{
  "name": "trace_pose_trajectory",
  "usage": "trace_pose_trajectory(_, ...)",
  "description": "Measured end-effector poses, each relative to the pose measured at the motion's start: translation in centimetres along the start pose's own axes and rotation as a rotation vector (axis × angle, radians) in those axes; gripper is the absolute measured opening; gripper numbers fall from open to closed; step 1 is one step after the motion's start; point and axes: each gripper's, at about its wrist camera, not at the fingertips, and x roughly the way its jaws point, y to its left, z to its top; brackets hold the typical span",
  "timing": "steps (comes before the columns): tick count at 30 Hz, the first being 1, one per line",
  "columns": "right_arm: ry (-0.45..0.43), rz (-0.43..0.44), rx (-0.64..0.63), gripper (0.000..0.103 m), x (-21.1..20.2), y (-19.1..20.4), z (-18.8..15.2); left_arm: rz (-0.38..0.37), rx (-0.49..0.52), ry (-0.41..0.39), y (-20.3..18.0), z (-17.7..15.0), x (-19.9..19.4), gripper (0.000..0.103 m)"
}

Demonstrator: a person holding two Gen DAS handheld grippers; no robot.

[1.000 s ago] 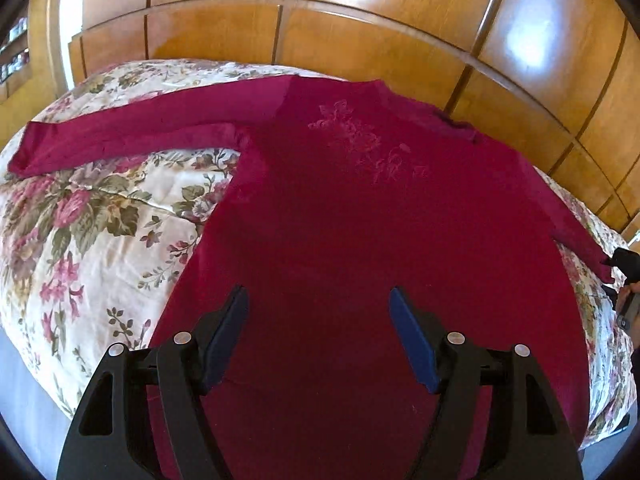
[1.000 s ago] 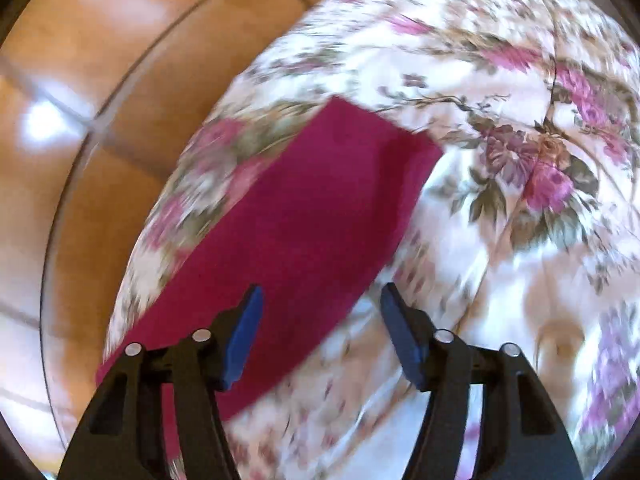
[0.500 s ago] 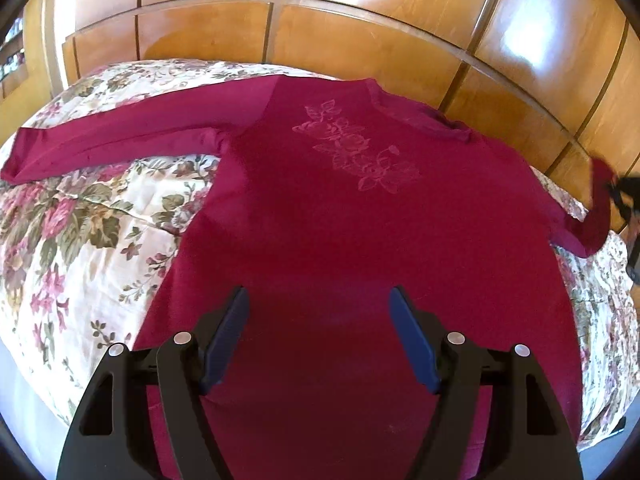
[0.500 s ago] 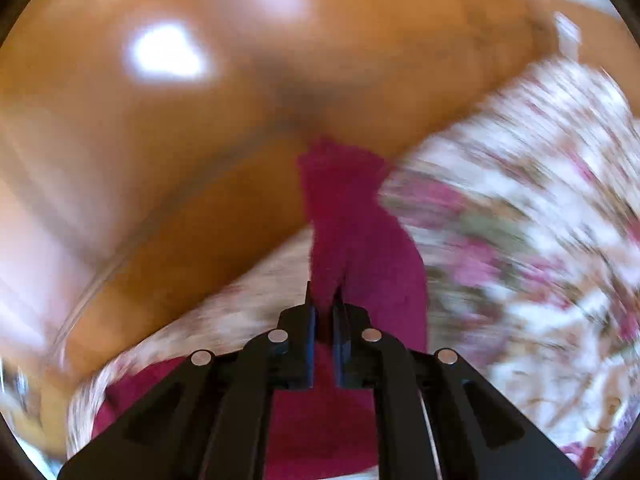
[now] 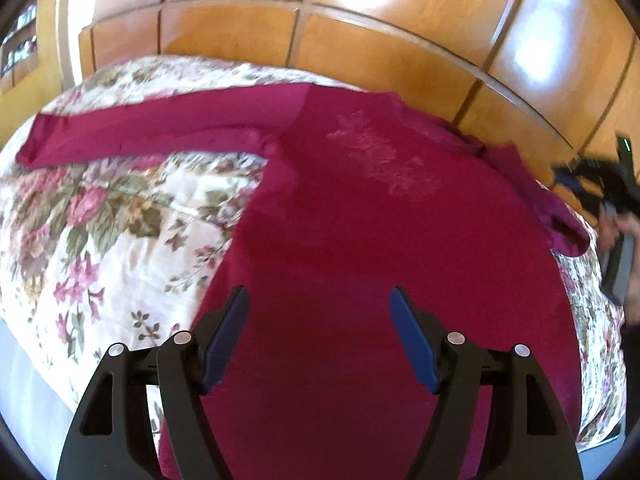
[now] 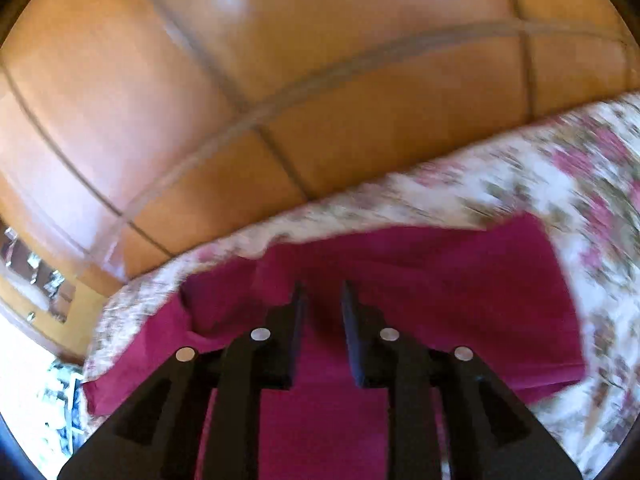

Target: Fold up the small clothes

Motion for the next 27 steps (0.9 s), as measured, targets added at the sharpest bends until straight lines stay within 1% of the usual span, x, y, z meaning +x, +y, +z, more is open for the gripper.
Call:
trace_pose_trajectory(3, -0.017, -0.012, 0.023, 0.012, -2.5, -3.3, -0.4, -0.021, -0.044, 0.012, 0.8, 0.2, 0.5, 0.071)
trace_pose_trajectory(4, -0.034, -0.033, 0.033, 0.020, -3.5, -4.5, -0.6, -0.027, -0.051, 0.009, 0.8, 0.3, 0.5, 0.071)
trace_pose_trajectory(5, -0.047, -0.050, 0.037, 0.031, -4.3, -5.2, -0.9, -0.038, -0.061, 0.006, 0.8, 0.5, 0.6, 0.071)
trace_pose_trajectory(6, -0.060, -0.059, 0.047, 0.034, -5.2, -6.3, -1.2, -0.053, -0.071, 0.004, 0.7, 0.7, 0.7, 0.071)
trace_pose_trajectory(8, -0.059, -0.063, 0.064, 0.042, -6.4, -7.8, -1.9, -0.093, -0.079, 0.007, -0.3, 1.6, 1.2, 0.071)
trace_pose_trajectory(9, -0.052, -0.057, 0.062, 0.044, -7.2, -8.4, -2.6, -0.111, -0.077, 0.012, -0.8, 2.0, 1.5, 0.071)
trace_pose_trajectory(10, -0.043, -0.048, 0.054, 0.049, -7.5, -8.6, -3.3, -0.148, -0.073, 0.017, -1.7, 2.8, 2.0, 0.071)
trace_pose_trajectory(11, -0.030, -0.034, 0.040, 0.053, -7.7, -8.6, -4.2, -0.176, -0.065, 0.017, -2.5, 3.4, 2.4, 0.071)
trace_pose_trajectory(12, -0.005, -0.011, 0.023, 0.055, -7.5, -8.3, -5.4, -0.212, -0.045, 0.020, -3.9, 4.3, 3.1, 0.071)
trace_pose_trajectory(14, 0.034, 0.022, -0.003, 0.064, -6.9, -7.6, -7.2, -0.247, -0.019, 0.043, -6.1, 5.6, 4.5, 0.071)
trace_pose_trajectory(16, 0.075, 0.047, -0.052, 0.068, -6.0, -6.3, -9.3, -0.301, 0.000, 0.063, -8.6, 7.1, 6.3, 0.071)
trace_pose_trajectory(18, 0.102, 0.064, -0.122, 0.071, -5.2, -4.5, -11.2, -0.332, 0.022, 0.081, -11.5, 8.8, 8.3, 0.071)
trace_pose_trajectory(20, 0.104, 0.057, -0.191, 0.076, -4.5, -2.8, -12.6, -0.365, 0.044, 0.094, -13.9, 10.0, 9.7, 0.071)
trace_pose_trajectory(21, 0.103, 0.050, -0.209, 0.076, -4.2, -2.4, -13.0, -0.374, 0.056, 0.109, -15.5, 10.9, 10.8, 0.071)
trace_pose_trajectory(23, 0.094, 0.023, -0.251, 0.081, -3.6, -1.6, -13.8, -0.391, 0.066, 0.135, -17.6, 12.0, 12.6, 0.071)
trace_pose_trajectory(25, 0.092, 0.007, -0.261, 0.085, -3.0, -1.5, -14.2, -0.399, 0.068, 0.167, -19.5, 13.2, 14.8, 0.071)
trace_pose_trajectory(26, 0.097, 0.011, -0.259, 0.088, -2.7, -1.6, -14.3, -0.411, 0.077, 0.191, -20.4, 13.5, 15.8, 0.067)
trace_pose_trajectory(27, 0.096, 0.009, -0.259, 0.089, -2.4, -1.7, -14.4, -0.419, 0.084, 0.208, -20.9, 13.6, 16.5, 0.045)
